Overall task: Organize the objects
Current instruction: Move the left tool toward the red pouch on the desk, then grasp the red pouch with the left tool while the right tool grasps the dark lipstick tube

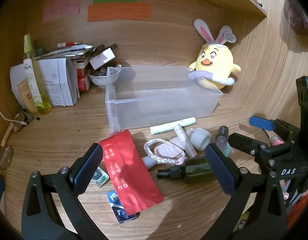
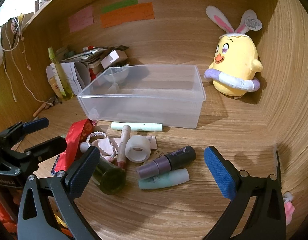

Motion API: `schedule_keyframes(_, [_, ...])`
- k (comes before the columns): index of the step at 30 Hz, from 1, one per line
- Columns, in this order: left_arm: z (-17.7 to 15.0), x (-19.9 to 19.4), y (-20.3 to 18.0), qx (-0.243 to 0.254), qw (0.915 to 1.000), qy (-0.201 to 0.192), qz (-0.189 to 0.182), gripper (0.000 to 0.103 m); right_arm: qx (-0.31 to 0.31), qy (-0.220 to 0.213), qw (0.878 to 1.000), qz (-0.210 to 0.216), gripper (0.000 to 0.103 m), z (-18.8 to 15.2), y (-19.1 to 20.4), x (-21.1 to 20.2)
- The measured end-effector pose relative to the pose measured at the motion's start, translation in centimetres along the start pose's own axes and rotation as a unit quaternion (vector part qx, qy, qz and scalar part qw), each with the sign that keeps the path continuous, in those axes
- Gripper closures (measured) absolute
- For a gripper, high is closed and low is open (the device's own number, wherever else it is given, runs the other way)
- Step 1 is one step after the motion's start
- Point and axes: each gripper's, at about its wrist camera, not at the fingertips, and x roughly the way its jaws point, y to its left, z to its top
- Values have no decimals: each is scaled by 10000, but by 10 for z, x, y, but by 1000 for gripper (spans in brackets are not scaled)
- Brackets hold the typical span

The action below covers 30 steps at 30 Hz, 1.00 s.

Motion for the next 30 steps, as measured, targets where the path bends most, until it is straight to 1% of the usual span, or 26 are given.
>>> schedule_keyframes(4, [2, -5, 8, -17, 10000, -89, 10, 0, 63, -8, 10000, -50, 0, 2, -4, 1])
schedule_keyframes(8, [4, -9, 24, -159, 9997, -168, -5, 0, 163, -41, 9997, -183, 0, 5, -13, 1])
schedule_keyframes(9, [4, -10, 27, -181, 9997, -183, 26, 2, 183, -43, 9996, -212, 0, 6, -15, 1])
schedule_keyframes(10, [3, -10, 30, -201, 9996, -177, 45, 6, 198, -44, 9995, -254, 0, 6, -18, 1])
schedule_keyframes(12, [3, -7, 36, -262, 9996, -67, 25, 13, 213, -18, 9993, -300, 0, 6, -21, 3])
schedule_keyframes(13, [2, -3, 38, -306, 9995, 7, 10, 14, 224, 5, 9993, -298, 0, 6, -23, 4])
schedule_keyframes(18, [0, 17, 50, -540, 9978, 373, -35, 14, 319, 143, 9992, -210, 0, 3, -29, 15])
schedule_keyframes(21, [-1, 31, 54, -611, 9961, 625, -90, 14, 322, 246, 9989, -238, 0, 1, -31, 22])
schedule_keyframes(26, [-1, 53, 61, -777, 9916, 1023, -157, 14, 268, 482, 9984, -157, 0, -3, -33, 34])
schedule_keyframes(30, [0, 64, 64, -848, 9890, 1195, -177, 14, 282, 644, 9975, -112, 0, -7, -35, 45])
